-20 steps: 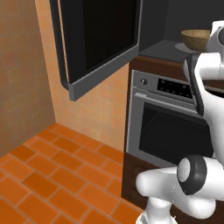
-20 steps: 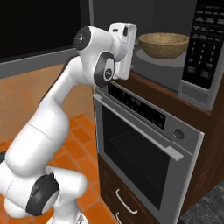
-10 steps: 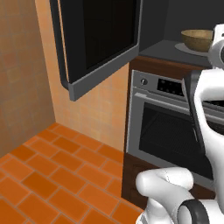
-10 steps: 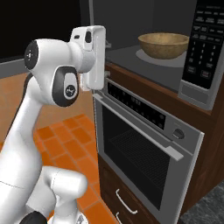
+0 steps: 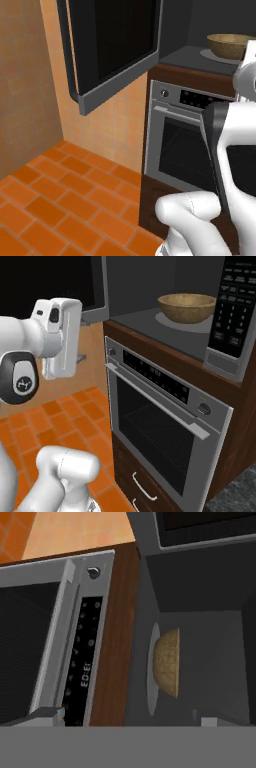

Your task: Pick the sweet potato from the sink and place it in the bowl. Then pick the bowl and place it in the microwave. Then close the microwave door and press the start button.

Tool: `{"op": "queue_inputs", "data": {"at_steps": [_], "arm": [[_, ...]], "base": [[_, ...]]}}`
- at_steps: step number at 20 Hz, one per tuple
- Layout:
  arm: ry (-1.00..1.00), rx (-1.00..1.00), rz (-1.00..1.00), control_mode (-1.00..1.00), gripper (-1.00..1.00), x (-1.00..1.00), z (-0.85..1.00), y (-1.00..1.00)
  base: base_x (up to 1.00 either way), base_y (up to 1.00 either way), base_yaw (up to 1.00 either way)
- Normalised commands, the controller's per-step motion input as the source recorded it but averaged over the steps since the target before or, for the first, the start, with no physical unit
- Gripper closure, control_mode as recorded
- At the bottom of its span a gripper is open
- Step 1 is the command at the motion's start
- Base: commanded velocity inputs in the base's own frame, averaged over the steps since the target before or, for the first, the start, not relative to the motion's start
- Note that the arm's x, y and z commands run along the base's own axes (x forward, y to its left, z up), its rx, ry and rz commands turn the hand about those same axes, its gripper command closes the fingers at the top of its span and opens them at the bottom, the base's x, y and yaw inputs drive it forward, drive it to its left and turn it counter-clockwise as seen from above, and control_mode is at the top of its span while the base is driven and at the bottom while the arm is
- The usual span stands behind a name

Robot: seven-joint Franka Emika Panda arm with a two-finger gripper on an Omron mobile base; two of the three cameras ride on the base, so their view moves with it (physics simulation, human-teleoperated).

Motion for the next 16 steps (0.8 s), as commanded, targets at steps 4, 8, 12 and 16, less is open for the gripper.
{"op": "queue_inputs", "data": {"at_steps": [4, 8, 12, 16], "arm": [[0.0, 0.05, 0.01, -1.0, -1.0, -0.74, -0.01, 0.82], [-0.02, -0.06, 0.0, -1.0, -1.0, -0.64, -0.29, 1.0], [0.0, -0.13, 0.0, -1.0, -1.0, -0.37, -0.59, 1.0], [0.0, 0.0, 0.0, -1.0, -1.0, -0.24, -0.41, 1.0]], "base": [[0.0, 0.0, 0.0], [0.0, 0.0, 0.0], [0.0, 0.0, 0.0], [0.0, 0.0, 0.0]]}}
